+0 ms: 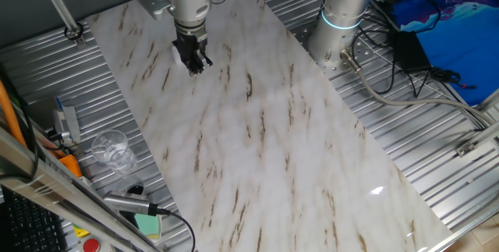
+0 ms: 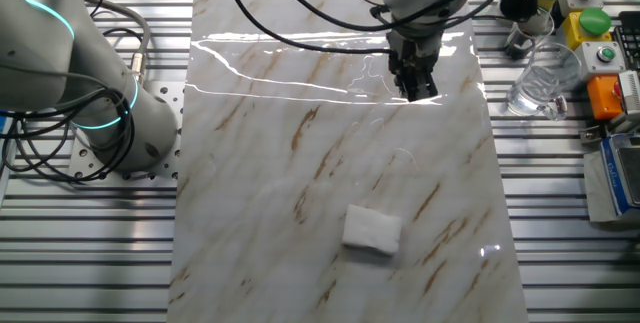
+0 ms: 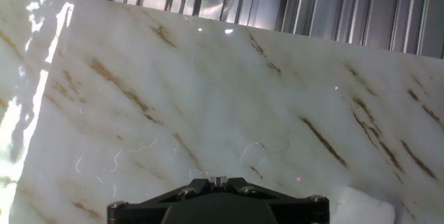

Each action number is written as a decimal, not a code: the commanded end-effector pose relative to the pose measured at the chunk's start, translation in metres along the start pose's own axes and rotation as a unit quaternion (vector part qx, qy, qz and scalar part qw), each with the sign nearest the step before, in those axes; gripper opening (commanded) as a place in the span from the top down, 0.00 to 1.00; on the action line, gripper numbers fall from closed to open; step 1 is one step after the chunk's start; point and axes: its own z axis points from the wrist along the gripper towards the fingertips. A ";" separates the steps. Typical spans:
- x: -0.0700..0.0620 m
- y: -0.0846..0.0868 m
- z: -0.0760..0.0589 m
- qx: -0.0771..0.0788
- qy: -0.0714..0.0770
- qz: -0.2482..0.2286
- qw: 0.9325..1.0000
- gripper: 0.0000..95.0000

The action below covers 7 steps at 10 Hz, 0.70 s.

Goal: Clean the tabletop with a sponge

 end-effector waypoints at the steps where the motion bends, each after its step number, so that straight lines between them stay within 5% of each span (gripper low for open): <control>1: -0.001 0.001 0.000 -0.004 0.004 0.010 1.000 1.00; 7: -0.001 0.001 0.000 -0.009 0.019 -0.034 0.999 1.00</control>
